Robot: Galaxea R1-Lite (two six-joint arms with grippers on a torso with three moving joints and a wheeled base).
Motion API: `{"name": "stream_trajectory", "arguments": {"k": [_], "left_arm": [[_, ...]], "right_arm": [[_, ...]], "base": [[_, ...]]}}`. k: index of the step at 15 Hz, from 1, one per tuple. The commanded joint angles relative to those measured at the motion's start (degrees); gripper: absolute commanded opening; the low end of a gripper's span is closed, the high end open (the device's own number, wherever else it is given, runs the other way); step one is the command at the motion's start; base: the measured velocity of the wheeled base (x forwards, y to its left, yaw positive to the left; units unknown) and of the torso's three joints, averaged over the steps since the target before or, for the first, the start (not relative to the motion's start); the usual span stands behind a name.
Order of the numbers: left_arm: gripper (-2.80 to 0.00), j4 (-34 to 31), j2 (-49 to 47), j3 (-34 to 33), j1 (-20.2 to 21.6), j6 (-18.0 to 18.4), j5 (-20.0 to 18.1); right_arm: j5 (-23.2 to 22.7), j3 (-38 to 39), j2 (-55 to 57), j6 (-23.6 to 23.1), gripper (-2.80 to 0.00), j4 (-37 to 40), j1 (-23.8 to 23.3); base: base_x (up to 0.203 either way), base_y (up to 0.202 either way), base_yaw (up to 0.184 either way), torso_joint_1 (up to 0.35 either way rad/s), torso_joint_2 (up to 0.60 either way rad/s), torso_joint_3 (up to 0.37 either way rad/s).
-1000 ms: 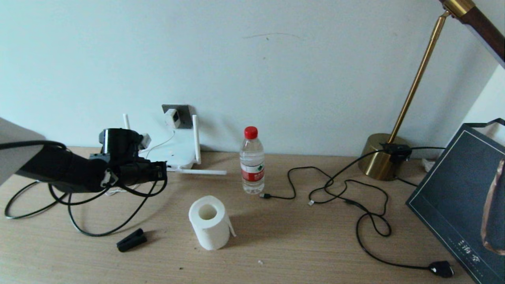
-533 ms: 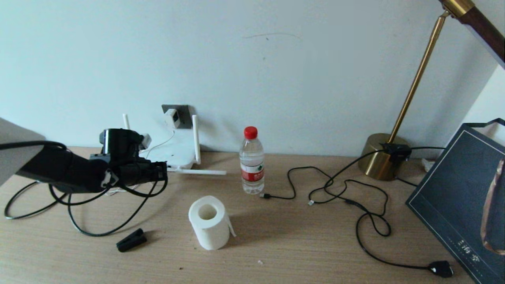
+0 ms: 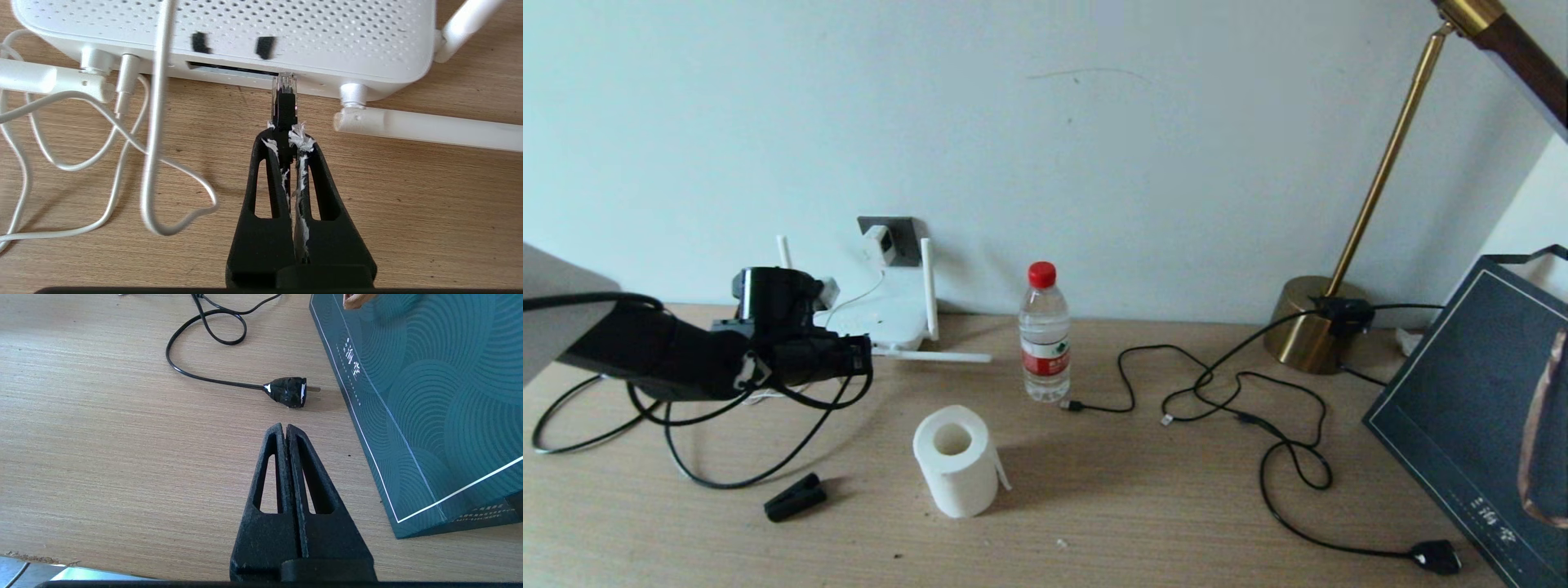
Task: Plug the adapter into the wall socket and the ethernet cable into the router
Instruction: Plug cable into router interface
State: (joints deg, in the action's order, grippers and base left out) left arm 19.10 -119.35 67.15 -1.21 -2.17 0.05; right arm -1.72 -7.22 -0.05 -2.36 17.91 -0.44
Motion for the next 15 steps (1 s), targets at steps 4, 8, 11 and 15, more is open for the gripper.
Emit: {"name": "stream_trajectory", "arguments": {"k": [4,8,11,15], "left_arm": [[-2.80,-0.03,0.08,0.00,-0.11,-0.03,0.04],[-2.80,0.06,0.34,-0.40,-0.02,-0.03,0.04],[-2.80,0.28,-0.06,-0.75,-0.02,-0.03,0.04],[-2.80,0.50,-0.19,-0.79,0.06,-0.03,0.04]], "right_arm": [[-0.03,0.01,0.05,-0.10,-2.80,0.11,0.00],[-0.03,0.01,0.05,-0.10,-2.80,0.11,0.00],[-0.03,0.01,0.05,-0.10,-2.80,0.11,0.00],[-0.03,0.01,0.05,-0.07,-2.80,0.11,0.00]], "base": [[0.000,0.000,0.000,0.000,0.00,0.000],[0.000,0.000,0.000,0.000,0.00,0.000],[0.000,0.000,0.000,0.000,0.00,0.000],[0.000,0.000,0.000,0.000,0.00,0.000]]}}
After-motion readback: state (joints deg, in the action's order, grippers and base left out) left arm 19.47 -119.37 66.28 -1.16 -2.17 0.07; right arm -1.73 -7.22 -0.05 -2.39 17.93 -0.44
